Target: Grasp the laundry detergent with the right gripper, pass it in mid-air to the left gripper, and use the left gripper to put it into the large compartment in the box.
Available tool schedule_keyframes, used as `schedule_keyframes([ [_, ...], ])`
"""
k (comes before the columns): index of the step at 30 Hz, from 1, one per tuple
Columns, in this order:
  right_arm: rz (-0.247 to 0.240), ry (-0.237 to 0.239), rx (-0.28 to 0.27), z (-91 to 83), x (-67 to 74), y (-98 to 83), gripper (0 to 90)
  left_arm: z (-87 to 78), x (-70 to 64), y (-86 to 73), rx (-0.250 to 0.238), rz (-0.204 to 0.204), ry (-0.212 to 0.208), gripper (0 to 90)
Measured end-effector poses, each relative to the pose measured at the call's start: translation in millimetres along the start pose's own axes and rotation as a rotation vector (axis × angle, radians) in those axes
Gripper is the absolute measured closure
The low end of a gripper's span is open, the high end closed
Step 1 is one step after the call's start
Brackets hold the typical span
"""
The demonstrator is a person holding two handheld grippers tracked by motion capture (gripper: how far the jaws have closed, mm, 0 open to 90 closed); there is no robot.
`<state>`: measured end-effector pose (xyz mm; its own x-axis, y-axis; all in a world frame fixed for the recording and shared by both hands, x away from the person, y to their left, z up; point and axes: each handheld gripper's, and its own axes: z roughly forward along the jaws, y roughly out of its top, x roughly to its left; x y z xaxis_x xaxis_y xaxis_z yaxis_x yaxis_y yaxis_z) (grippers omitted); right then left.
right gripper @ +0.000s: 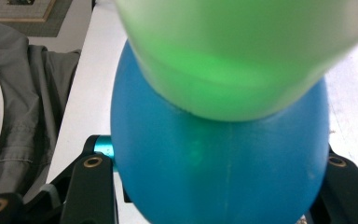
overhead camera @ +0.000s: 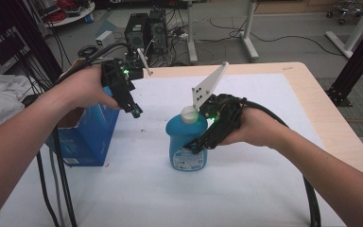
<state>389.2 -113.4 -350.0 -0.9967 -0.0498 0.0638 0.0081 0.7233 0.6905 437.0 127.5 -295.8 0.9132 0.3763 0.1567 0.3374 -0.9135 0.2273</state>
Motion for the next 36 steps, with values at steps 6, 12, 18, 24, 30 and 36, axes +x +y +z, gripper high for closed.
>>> schedule_keyframes([
  [6,0.007,-0.009,-0.015,-1.2,-2.2,-0.2,44.6,-2.7,-1.8,0.2,-0.017,0.003,-0.012,18.2],
  [12,0.033,0.003,-0.028,-6.5,-6.1,2.9,45.0,-12.1,-5.3,1.4,-0.058,0.012,-0.055,18.2],
  [18,0.037,-0.01,-0.021,-16.5,-12.3,12.1,45.3,-32.3,-7.6,6.5,-0.127,0.064,-0.127,18.2],
  [24,0.023,-0.005,-0.022,-27.5,-20.0,27.9,45.3,-62.3,-13.4,16.3,-0.201,0.112,-0.17,18.2],
  [30,-0.004,-0.005,-0.011,-34.0,-23.1,45.2,45.3,-82.8,-18.2,27.3,-0.232,0.148,-0.194,18.2],
  [36,-0.032,0.01,0.007,-36.0,-21.3,60.5,45.3,-90.5,-23.2,40.1,-0.241,0.171,-0.238,18.2],
])
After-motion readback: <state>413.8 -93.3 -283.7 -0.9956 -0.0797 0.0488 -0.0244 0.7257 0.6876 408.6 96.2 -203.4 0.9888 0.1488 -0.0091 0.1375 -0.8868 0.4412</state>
